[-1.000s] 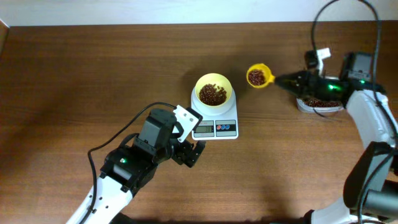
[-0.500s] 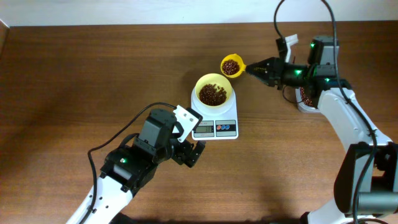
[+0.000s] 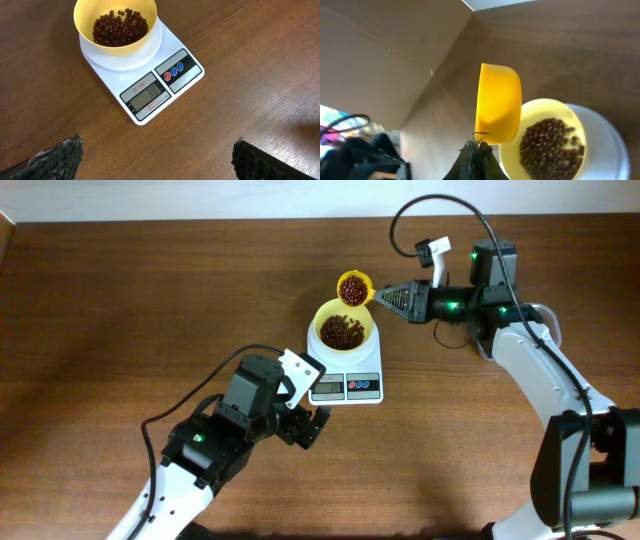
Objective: Scoop item into bowl and weigh 50g on scale
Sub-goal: 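Tilt the scoop with the right gripper to pour beans into the bowl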
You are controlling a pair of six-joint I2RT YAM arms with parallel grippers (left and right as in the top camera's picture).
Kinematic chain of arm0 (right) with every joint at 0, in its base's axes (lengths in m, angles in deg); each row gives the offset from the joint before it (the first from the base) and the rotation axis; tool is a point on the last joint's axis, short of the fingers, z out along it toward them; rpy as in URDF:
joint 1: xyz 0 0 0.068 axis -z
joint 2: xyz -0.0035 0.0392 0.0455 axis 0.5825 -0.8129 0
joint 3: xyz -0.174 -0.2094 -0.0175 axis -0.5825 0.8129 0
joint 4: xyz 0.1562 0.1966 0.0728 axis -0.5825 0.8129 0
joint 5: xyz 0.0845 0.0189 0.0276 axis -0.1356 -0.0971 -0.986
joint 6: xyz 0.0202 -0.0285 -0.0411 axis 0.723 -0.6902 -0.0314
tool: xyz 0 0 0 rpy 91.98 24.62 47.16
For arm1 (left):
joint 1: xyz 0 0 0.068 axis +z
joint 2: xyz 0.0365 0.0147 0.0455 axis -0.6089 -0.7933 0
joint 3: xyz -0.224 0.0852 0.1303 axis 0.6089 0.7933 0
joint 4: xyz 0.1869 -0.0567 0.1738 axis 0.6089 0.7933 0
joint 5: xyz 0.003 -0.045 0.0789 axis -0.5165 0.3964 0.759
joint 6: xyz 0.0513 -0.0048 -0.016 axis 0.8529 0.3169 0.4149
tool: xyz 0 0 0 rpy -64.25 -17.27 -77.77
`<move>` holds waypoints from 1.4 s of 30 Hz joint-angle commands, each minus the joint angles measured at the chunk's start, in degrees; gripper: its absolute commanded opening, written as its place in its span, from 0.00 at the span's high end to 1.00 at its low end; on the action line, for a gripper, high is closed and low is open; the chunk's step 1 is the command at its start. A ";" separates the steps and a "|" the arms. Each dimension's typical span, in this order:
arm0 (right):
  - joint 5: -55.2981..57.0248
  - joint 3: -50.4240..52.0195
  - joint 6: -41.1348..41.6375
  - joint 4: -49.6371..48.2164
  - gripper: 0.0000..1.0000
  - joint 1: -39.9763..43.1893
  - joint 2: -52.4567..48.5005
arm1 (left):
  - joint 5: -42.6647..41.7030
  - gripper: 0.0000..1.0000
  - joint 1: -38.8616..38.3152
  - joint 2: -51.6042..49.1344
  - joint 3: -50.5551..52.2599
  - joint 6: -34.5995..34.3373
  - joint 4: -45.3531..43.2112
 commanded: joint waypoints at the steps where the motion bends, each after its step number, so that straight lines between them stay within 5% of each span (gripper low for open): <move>1: 0.52 -0.39 -11.85 -0.22 0.96 -0.57 -0.15 | -0.98 0.01 -0.13 0.02 0.52 -0.52 -0.09; 11: 1.51 -0.37 -34.56 0.28 0.96 -0.57 -0.15 | -0.98 0.01 -0.13 0.02 0.52 -0.52 -0.09; 42: 1.55 -0.37 -36.20 0.68 0.96 -0.57 -0.15 | -0.98 0.01 -0.13 0.00 0.52 -0.55 -0.09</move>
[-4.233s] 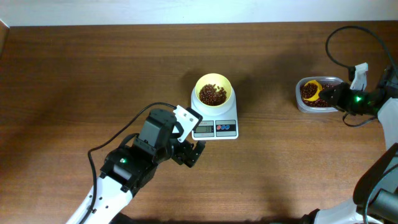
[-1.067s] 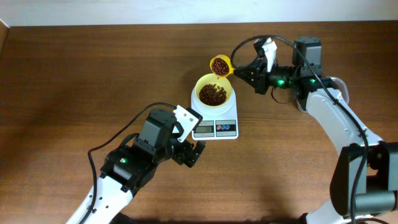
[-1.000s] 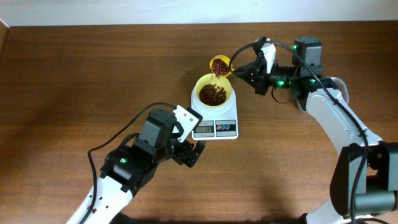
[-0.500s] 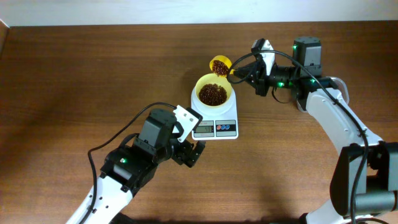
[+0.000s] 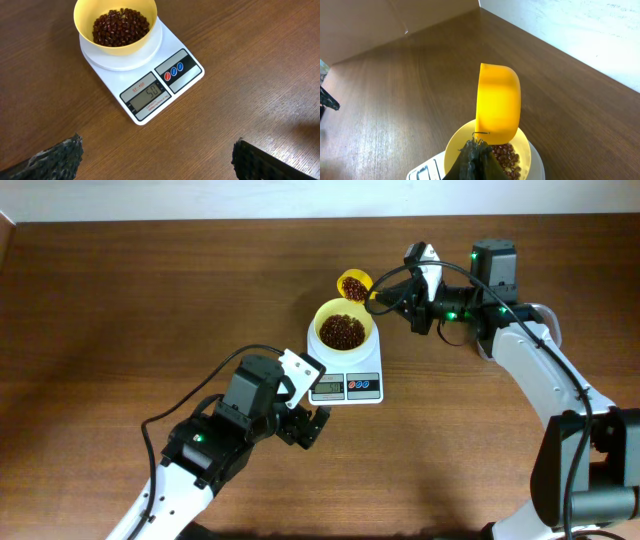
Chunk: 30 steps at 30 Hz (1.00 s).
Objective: Scoop item into bowl and weigh 50g on scale
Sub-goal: 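Tilt the scoop with the right gripper to pour beans into the bowl, then move the scoop with the right gripper back to the bean tub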
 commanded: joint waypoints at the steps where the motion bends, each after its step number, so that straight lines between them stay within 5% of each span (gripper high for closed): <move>1: 0.07 -0.37 -0.61 0.00 0.96 -0.57 -0.15 | -1.01 0.01 -0.13 0.02 0.52 -0.55 -0.09; 13: -7.04 -0.37 3.91 0.44 0.96 -0.57 -0.15 | -0.98 0.01 -0.13 0.00 0.52 -0.55 -0.09; 22: -14.38 -0.39 53.48 0.37 0.96 -0.57 -0.15 | -0.98 0.01 -0.13 0.00 0.52 -0.57 -0.09; 30: -11.39 -0.39 71.01 0.37 0.96 -0.50 -0.15 | -0.98 0.01 -0.13 0.00 0.52 -0.57 -0.09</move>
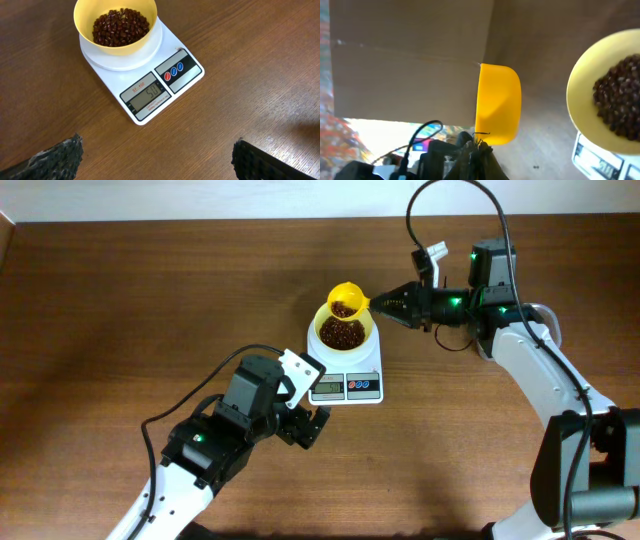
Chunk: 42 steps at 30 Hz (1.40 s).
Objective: Scoop item into bowl and weigh 50g on scale
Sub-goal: 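Move the scoop with the right gripper back to the bean tub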
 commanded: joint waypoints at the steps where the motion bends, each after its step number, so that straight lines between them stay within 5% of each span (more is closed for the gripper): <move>1: 1.64 -0.39 9.20 -0.07 0.96 -0.46 -0.15 | -0.98 0.01 -0.13 0.02 0.52 -0.55 -0.09; 13: 11.26 -0.39 18.56 -1.16 0.96 0.79 -0.15 | -0.98 0.01 -0.13 0.02 0.52 -0.57 -0.09; 23: 12.07 -0.39 12.98 -2.58 0.96 18.32 -0.15 | -0.98 0.01 -0.13 0.00 0.52 -0.57 -0.09; 32: 3.85 -0.39 -7.87 -2.10 0.96 35.41 -0.15 | -0.98 0.01 -0.13 0.02 0.52 -0.57 -0.09; 42: 1.97 -0.39 -48.39 6.91 0.96 42.29 -0.15 | -0.98 0.01 -0.13 0.02 0.52 -0.57 -0.09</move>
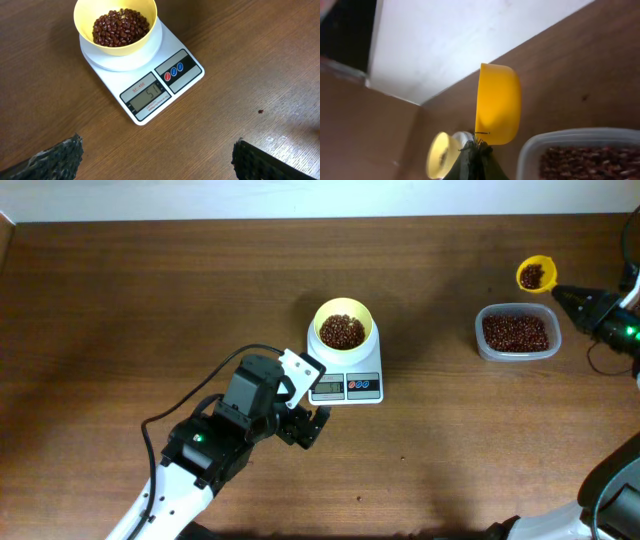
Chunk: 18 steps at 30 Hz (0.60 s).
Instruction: Scoop item into bowl and weigh 50g on scale
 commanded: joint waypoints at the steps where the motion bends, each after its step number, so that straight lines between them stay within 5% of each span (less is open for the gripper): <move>1: -1.36 -0.37 -19.58 0.33 0.96 0.35 -0.13 | -0.98 0.01 -0.13 0.00 0.52 -0.57 -0.09; 7: -1.38 -0.37 -41.79 0.33 0.96 0.35 -0.13 | -0.98 0.01 -0.13 0.02 0.52 -0.55 -0.09; 14: -1.33 -0.37 -47.28 4.39 0.96 1.92 -0.13 | -0.98 0.01 -0.13 0.00 0.52 -0.57 -0.09; 18: -1.40 -0.37 -57.40 12.41 0.96 4.17 -0.13 | -0.98 0.01 -0.13 0.00 0.52 -0.57 -0.09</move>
